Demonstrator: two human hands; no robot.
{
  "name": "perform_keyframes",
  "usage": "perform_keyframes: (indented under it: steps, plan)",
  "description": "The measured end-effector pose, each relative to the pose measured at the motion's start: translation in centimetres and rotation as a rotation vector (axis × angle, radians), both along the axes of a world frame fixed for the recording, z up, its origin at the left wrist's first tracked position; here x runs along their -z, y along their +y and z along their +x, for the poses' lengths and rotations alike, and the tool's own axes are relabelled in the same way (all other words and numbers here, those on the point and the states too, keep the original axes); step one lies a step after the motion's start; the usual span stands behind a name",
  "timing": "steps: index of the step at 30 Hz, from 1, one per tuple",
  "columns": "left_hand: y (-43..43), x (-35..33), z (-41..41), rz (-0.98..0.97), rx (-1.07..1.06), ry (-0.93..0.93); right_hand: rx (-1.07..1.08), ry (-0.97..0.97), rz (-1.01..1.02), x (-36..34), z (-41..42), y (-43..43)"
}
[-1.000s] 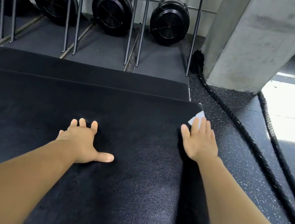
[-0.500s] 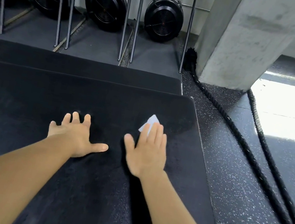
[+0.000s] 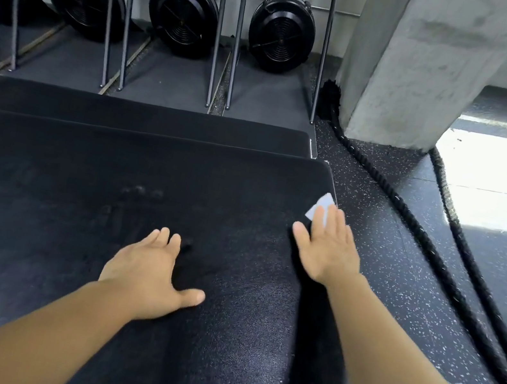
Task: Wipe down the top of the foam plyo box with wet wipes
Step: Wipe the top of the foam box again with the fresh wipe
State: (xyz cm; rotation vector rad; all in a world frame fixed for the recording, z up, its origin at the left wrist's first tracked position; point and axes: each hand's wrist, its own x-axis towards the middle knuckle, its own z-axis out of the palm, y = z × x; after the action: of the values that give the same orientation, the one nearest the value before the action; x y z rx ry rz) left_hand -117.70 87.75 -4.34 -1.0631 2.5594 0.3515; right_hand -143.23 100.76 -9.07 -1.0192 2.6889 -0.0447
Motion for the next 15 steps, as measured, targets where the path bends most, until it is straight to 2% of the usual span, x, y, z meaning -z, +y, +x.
perform_keyframes:
  steps: [4,8,15]
  plan:
    - [0.1,0.3,0.1,0.086,-0.003,-0.026,0.084,-0.095,0.015,0.1,-0.9,0.7]
    - [0.0,0.2,-0.3,0.103,-0.006,-0.038,0.100,-0.083,-0.028,0.0,1.2,0.3]
    - [0.1,0.0,-0.5,0.110,-0.015,-0.066,-0.123,-0.058,-0.088,0.0,10.1,-1.1]
